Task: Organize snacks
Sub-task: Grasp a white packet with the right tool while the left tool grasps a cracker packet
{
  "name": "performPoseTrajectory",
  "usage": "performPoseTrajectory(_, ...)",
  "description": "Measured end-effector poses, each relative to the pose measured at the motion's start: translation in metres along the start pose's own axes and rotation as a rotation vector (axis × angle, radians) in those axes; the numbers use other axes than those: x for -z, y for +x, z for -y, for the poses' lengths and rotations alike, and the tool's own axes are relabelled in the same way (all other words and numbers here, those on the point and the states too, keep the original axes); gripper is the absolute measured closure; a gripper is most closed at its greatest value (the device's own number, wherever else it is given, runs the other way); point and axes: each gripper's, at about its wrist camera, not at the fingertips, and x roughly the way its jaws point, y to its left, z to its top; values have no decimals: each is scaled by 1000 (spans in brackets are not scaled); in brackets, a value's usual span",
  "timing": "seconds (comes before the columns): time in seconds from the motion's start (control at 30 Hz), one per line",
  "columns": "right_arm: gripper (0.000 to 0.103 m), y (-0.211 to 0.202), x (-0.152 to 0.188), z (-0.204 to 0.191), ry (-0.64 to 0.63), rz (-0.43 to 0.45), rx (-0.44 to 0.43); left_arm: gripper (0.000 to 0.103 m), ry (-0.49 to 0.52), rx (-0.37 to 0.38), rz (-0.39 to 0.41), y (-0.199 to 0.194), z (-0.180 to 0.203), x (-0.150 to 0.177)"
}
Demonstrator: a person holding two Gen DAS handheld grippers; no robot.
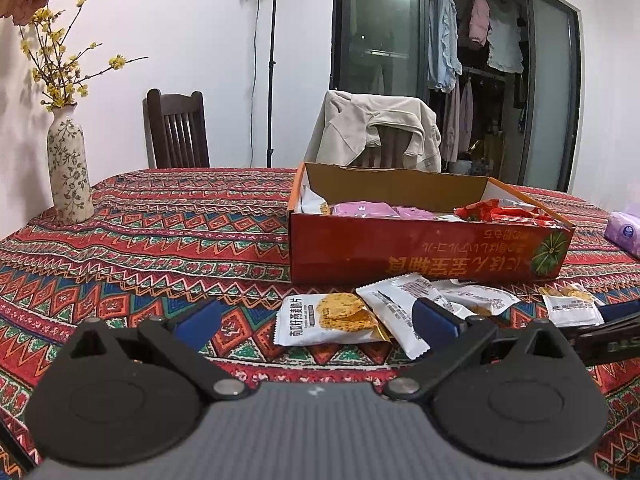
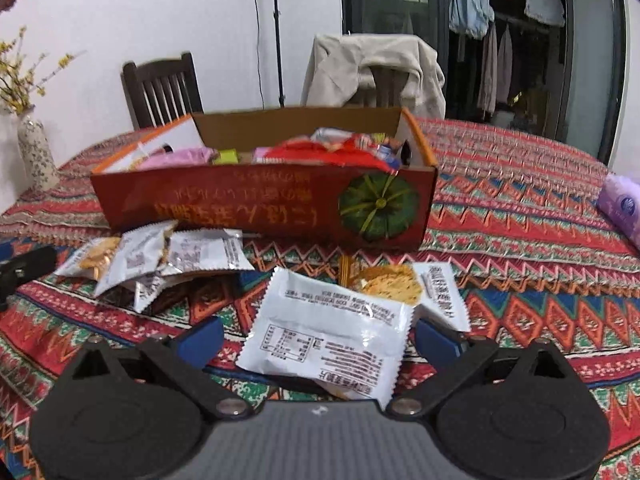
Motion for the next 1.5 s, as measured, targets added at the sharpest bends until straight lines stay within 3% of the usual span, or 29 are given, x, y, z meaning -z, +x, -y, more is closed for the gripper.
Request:
performPoseTrajectory(0.3, 13, 2, 5, -3, -16, 7, 12, 0, -2, -1, 0, 0, 1, 1)
performPoseTrajectory(0.5, 29, -6, 9, -13, -80, 50, 8, 0, 1, -11, -5, 1, 1, 1)
performPoseTrajectory(0.6, 43, -7, 9, -12, -77, 58, -14, 0, 3, -16, -7, 2, 1, 1)
performPoseTrajectory(0.63, 69, -8, 9, -11, -69, 63, -24, 0, 3, -18, -8, 2, 1, 1)
performPoseTrajectory(0.67, 84, -9, 8, -9, -58, 68, -27, 0, 3, -21, -10, 3, 2, 1)
performPoseTrajectory(0.77, 92, -13, 8, 0, -12, 93, -51, 0, 5, -27, -21, 4, 2, 1)
performPoseTrajectory(1.03, 92, -20, 10, 4, 4, 143, -73, 0, 15, -46, -30, 5, 4, 2)
performPoseTrajectory(1.2, 83, -18, 2, -11, -87, 129, -76, 0, 9, -43, -35, 7, 3, 2)
performPoseTrajectory(1.33, 67, -13, -17, -19, -117, 123, -40, 0, 8, -37, -33, 6, 3, 2)
performPoseTrajectory(1.4, 72, -8, -22, -19, -104, 112, -43, 0, 5, -35, -32, 6, 2, 2)
performPoseTrajectory(1.43, 88, -6, -22, -19, -99, 106, -44, 0, 4, -33, -33, 6, 2, 2)
performPoseTrajectory(1.5, 91, -3, -17, -19, -87, 116, -44, 0, 5, -29, -36, 7, 2, 2)
